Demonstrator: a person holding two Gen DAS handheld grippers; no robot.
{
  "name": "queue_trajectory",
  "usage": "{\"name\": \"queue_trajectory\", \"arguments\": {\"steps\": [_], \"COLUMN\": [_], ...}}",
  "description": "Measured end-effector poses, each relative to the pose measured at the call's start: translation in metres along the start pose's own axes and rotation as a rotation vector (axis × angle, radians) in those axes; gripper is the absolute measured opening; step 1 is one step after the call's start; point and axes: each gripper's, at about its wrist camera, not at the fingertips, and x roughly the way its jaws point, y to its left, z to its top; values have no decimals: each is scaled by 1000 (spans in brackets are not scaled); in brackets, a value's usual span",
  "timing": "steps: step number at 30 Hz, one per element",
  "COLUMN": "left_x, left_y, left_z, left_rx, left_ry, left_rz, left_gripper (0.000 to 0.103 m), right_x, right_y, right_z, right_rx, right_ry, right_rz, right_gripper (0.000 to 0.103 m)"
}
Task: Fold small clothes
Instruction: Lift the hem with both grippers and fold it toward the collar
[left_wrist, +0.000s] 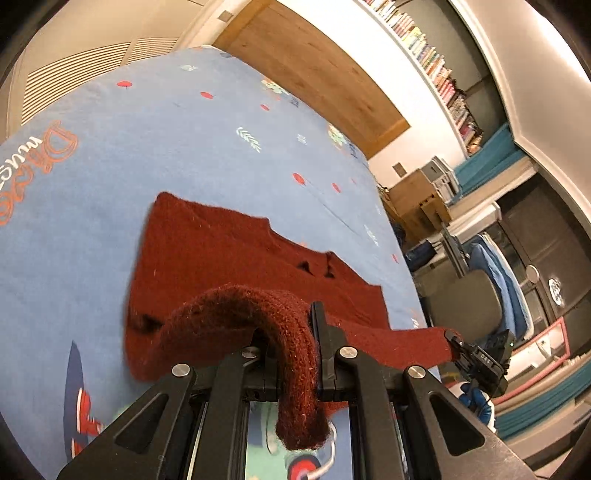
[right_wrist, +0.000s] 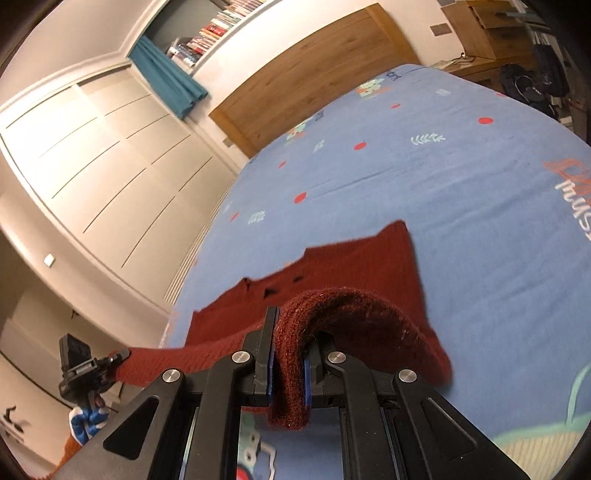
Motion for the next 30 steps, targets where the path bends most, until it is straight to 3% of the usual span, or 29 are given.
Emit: {"name": "queue_trajectory", "arguments": {"steps": [8,16,20,23,30], "left_x": [49,87,94,95,84], "left_y": [42,72,83,90,94], "left_z": [24,34,34,38,49], "left_rx": [-75,-137,-180,-217,-265], "left_ry": [56,118,143,151,134], "left_rz": [110,189,194,175,125], "left_gripper": [9,11,17,23,39], "right_x": [65,121,136,143,146], "right_y": [-16,-38,-50,-56,-64], "right_z": [30,32,32,30,31], "right_rx": [41,70,103,105,121], "right_ry": [56,141,164,181,182], "right_rz": [-55,-145,-184,-228,-219], "right_gripper": [10,14,16,27,39]}}
